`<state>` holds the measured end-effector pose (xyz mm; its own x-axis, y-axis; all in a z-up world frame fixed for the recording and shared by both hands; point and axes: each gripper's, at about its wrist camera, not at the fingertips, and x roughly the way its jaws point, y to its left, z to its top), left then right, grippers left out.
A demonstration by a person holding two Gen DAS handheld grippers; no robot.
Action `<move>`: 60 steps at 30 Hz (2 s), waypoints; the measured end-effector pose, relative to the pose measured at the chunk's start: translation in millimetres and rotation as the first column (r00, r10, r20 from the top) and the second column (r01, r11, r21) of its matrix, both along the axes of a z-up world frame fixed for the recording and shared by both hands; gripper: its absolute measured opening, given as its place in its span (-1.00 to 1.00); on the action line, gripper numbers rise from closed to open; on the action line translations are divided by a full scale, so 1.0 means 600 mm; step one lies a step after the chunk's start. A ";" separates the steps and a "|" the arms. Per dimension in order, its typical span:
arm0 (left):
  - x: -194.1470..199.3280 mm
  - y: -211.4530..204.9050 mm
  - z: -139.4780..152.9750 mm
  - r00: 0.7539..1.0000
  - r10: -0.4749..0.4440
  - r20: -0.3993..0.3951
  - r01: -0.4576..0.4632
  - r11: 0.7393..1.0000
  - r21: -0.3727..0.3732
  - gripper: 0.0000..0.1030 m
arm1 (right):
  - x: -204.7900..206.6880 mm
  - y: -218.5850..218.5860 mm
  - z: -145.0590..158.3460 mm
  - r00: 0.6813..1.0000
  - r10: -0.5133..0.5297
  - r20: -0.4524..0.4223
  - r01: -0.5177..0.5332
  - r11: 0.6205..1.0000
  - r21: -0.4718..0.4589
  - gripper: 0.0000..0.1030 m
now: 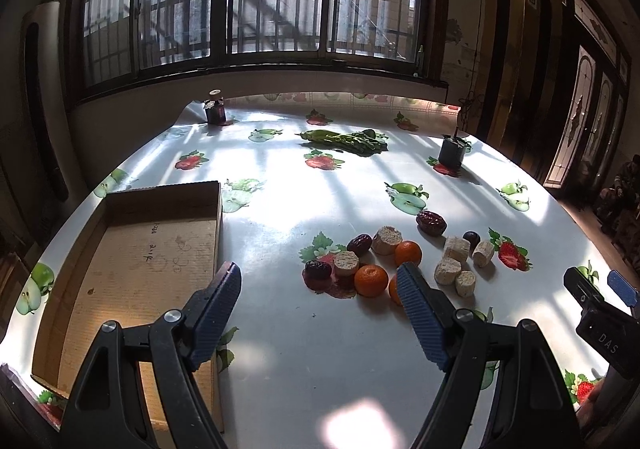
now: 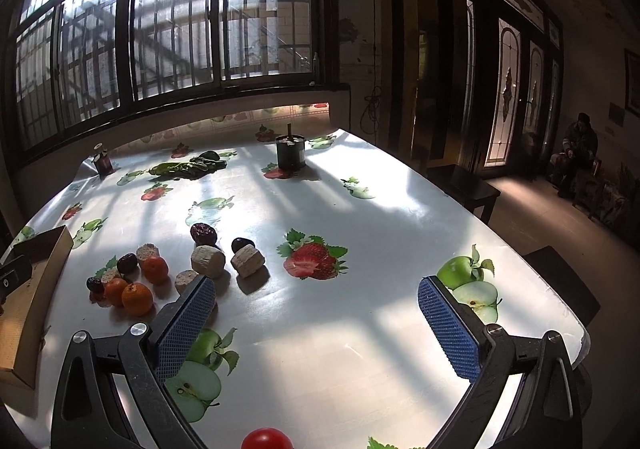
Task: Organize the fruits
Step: 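Grasp an orange with the left gripper while the right gripper grasps the red tomato, then carry the orange and tomato into the cardboard box and open both grippers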
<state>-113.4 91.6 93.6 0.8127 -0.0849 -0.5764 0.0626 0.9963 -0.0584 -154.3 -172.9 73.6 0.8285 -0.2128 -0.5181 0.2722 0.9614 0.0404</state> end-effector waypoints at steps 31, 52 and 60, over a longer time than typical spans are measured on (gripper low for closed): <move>0.147 -0.161 -0.113 0.844 -0.454 -0.286 0.488 0.871 0.060 -0.09 | 0.045 0.033 -0.099 0.861 0.408 -0.305 -0.318 0.898 0.303 0.46; 0.115 -0.133 -0.100 0.885 -0.394 -0.246 0.427 0.899 0.094 -0.44 | 0.029 0.067 -0.093 0.847 0.433 -0.308 -0.367 0.896 0.249 -0.36; 0.054 0.003 -0.027 0.939 -0.313 -0.140 0.304 0.949 -0.082 -0.43 | 0.023 0.119 -0.021 0.824 0.519 -0.227 -0.471 0.850 0.236 -0.36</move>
